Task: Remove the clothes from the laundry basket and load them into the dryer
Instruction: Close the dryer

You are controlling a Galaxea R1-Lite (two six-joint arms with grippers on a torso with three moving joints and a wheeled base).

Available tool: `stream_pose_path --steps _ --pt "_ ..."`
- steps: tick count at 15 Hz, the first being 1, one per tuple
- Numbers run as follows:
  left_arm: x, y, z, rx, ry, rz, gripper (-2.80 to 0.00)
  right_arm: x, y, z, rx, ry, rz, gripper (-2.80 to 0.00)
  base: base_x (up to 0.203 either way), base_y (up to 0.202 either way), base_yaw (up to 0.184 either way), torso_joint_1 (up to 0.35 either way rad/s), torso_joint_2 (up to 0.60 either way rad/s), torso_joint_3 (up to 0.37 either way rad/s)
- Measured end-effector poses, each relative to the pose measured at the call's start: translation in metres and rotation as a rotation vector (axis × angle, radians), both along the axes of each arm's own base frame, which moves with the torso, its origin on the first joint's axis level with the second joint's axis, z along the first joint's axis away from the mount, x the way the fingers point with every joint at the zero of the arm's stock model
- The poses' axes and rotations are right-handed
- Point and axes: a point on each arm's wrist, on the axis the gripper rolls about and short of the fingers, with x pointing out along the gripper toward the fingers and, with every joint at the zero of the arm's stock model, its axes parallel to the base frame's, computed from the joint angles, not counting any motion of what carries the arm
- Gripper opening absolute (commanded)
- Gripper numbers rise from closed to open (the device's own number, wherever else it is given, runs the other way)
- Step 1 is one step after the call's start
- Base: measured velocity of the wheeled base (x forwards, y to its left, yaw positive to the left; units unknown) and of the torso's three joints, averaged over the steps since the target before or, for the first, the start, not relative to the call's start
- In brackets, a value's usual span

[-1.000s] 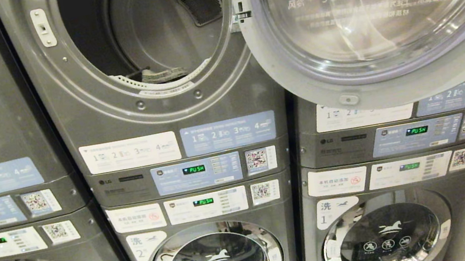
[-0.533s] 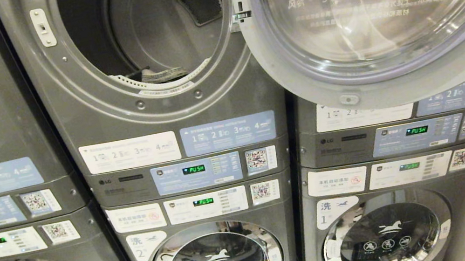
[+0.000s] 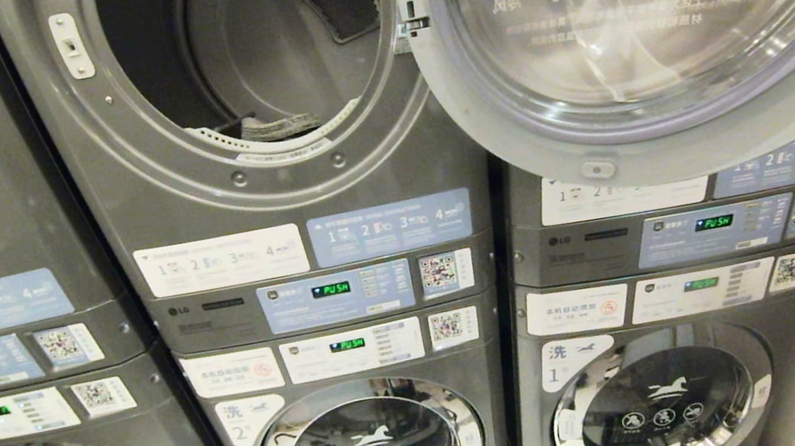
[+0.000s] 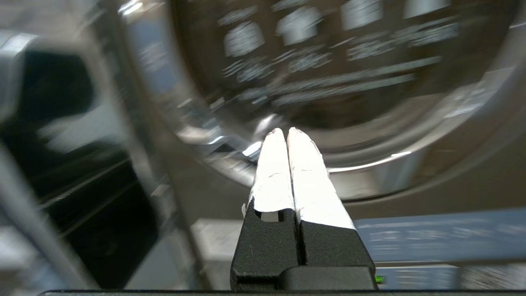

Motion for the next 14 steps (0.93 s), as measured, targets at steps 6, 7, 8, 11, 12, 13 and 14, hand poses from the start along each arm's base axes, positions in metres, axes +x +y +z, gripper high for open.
stream_pose_path --steps 6,7,8,11,12,13,14 --pt "0.000 0.000 0.000 0.000 0.000 0.000 -2.80 0.000 0.022 -0.006 -0.046 -0.066 0.256 -2.80 0.000 0.000 0.000 0.000 0.00 0.000" --pt "0.000 0.000 0.000 0.000 0.000 0.000 -2.80 -0.005 0.031 -0.006 -0.037 -0.079 0.283 -2.80 0.000 0.000 0.000 0.000 0.00 0.000" --pt "0.000 0.000 0.000 0.000 0.000 -0.001 -2.80 -0.012 0.041 -0.005 -0.032 -0.091 0.309 -2.80 0.000 0.000 0.000 0.000 0.00 0.000" --pt "0.000 0.000 0.000 0.000 0.000 -0.001 -2.80 -0.037 0.075 -0.007 -0.035 -0.104 0.411 -2.80 0.000 0.000 0.000 0.000 0.00 0.000" --pt "0.000 0.000 0.000 0.000 0.000 -0.001 -2.80 -0.046 0.088 -0.009 -0.036 -0.106 0.450 -2.80 0.000 0.000 0.000 0.000 0.00 0.000" --pt "0.000 0.000 0.000 0.000 0.000 -0.001 -2.80 -0.057 0.102 -0.014 -0.035 -0.104 0.497 -2.80 0.000 0.000 0.000 0.000 0.00 0.000" --pt "0.000 0.000 0.000 0.000 0.000 -0.001 -2.80 -0.068 0.116 -0.019 -0.038 -0.107 0.544 -2.80 0.000 0.000 0.000 0.000 0.00 0.000"
